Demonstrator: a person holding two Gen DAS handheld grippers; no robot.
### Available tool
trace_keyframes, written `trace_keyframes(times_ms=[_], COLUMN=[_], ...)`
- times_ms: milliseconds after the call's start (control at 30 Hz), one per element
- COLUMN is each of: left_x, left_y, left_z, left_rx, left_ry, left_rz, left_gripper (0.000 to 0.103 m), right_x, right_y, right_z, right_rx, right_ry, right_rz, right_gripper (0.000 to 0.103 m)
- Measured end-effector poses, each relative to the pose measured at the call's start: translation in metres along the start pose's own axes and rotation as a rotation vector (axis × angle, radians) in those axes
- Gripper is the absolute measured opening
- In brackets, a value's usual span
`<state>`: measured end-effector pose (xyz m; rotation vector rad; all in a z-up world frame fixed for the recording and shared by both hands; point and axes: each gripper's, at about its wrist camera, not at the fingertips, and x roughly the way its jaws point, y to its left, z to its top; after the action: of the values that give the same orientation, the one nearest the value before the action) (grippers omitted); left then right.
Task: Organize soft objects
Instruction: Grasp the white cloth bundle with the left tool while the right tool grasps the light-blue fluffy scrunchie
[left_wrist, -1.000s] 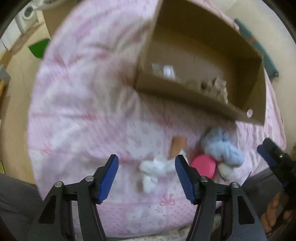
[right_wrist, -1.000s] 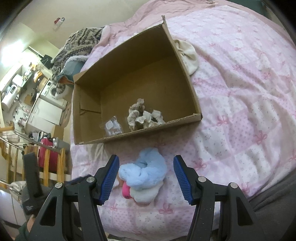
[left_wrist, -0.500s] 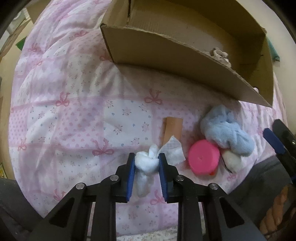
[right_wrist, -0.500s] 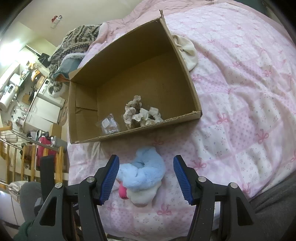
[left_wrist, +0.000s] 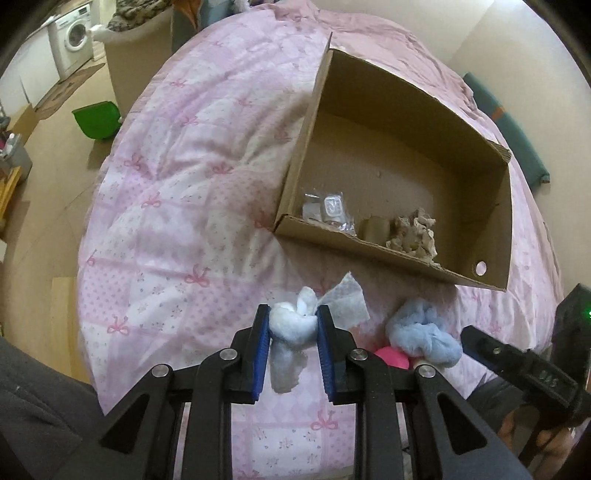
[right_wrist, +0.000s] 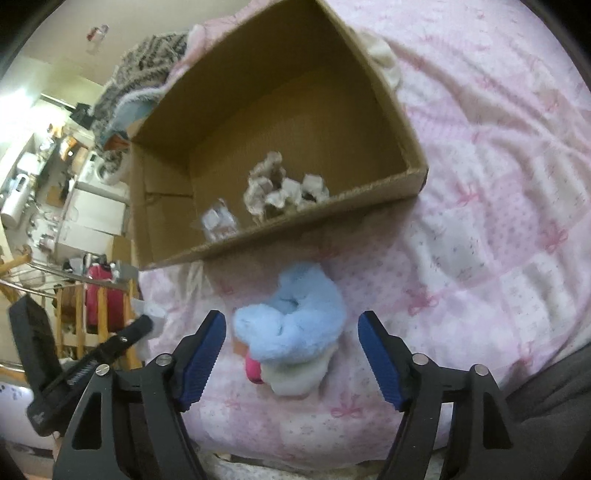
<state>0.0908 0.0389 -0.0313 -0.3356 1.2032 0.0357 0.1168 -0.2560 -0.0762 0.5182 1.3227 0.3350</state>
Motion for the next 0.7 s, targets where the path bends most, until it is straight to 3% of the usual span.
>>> trace_keyframes(times_ms=[333, 433, 467, 500, 567, 600, 700], left_x=[0.014, 0.016, 0.016, 0.016, 0.017, 0.018, 0.018], left_y=[-0.007, -0.008, -0.008, -0.007, -0.008, -0.008, -0.005], left_z=[-0.005, -0.005, -0.005, -0.005, -0.005, -0.005, -0.005], left_rx=[0.016, 0.017, 0.015, 0.013, 0.015, 0.017, 0.01], left_ry=[0.044, 0.046, 0.047, 0.047, 0.051, 0.054, 0.056], left_rz=[0.006, 0.007, 0.006, 0.006, 0.007, 0.008, 0.014], left_gripper=[0.022, 0.022, 0.022, 0.022, 0.022, 0.022, 0.022], right_x=[0.051, 0.056, 0.055, 0.054, 0.05, 0.046, 0.025], right_y=[0.006, 0.007, 0.008, 0.01, 0.012, 0.013, 0.018], right_z=[0.001, 0.003, 0.003, 0.003, 0.002, 0.003, 0.005], right_rx=[-0.005, -0.023, -0.031, -0.044, -0.068, -0.079, -0.102], right_ry=[0.152, 0.146, 0.137, 0.132, 0.122, 0.117, 0.054], right_rz=[-0.018, -0.052, -0.057, -0.057, -0.067, -0.052, 0.016], right_gripper=[0.078, 0.076, 0.064, 0.045, 0.03, 0.024, 0.023])
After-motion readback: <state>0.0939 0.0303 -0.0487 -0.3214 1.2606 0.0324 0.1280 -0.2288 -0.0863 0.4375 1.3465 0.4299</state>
